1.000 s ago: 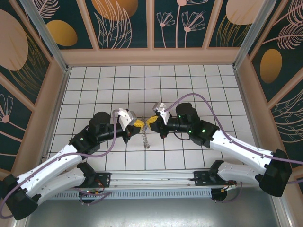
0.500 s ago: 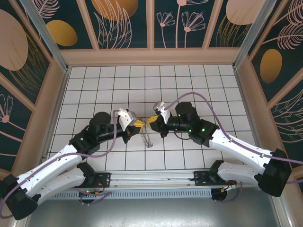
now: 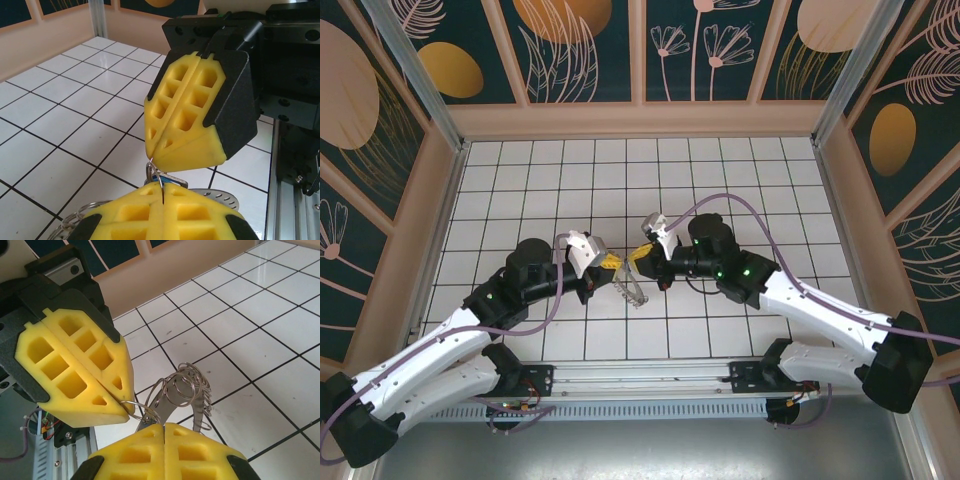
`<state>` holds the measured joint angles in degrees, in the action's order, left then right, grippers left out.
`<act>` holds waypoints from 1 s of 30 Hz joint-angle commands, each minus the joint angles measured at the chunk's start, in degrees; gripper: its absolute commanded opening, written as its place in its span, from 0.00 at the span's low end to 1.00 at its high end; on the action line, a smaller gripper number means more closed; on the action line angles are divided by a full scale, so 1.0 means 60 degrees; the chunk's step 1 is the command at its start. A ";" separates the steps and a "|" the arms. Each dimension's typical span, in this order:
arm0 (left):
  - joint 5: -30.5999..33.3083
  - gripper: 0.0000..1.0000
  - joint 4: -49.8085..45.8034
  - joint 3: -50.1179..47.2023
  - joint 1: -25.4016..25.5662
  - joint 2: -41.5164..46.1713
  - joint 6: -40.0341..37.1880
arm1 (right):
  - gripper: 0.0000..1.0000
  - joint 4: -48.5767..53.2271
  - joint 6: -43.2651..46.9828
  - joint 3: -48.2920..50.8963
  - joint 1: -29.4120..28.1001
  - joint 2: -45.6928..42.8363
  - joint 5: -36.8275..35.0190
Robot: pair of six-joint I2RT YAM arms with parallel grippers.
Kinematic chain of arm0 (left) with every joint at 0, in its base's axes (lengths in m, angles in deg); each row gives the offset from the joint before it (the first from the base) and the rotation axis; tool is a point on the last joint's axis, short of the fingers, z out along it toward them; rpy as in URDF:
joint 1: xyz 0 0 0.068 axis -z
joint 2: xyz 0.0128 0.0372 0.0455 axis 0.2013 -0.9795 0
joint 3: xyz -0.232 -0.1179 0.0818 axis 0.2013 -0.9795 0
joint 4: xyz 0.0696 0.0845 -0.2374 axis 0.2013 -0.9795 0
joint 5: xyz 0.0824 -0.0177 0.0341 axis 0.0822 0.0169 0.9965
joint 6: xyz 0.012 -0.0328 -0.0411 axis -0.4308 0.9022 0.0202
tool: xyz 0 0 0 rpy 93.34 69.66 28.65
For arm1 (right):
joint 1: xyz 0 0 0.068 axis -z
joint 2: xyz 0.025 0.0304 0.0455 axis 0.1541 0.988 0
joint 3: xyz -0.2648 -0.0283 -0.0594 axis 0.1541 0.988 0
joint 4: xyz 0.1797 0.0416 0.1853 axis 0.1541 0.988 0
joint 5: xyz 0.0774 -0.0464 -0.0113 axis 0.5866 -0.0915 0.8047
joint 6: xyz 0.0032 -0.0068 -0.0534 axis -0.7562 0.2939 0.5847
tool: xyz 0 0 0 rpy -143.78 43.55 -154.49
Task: Put the keys on the keyring
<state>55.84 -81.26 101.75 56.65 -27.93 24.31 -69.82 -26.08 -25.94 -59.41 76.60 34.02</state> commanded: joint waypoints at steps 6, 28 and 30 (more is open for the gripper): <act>-0.0158 0.00 0.0428 0.0044 0.0126 0.0305 -0.0176 | 0.00 0.0167 -0.0142 -0.0330 0.0162 0.0183 0.0107; 0.0321 0.00 0.0355 0.0044 0.0127 0.0441 -0.0211 | 0.30 -0.0330 0.0311 0.0270 0.0120 -0.1120 -0.0150; 0.0281 0.00 0.0355 0.0044 0.0133 0.0446 -0.0211 | 0.42 -0.0738 0.0480 0.0628 0.0104 -0.1791 -0.0520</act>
<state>58.50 -82.37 101.75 57.07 -26.14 23.66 -70.00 -24.87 -23.96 -58.82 71.40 33.67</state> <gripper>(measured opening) 0.041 0.397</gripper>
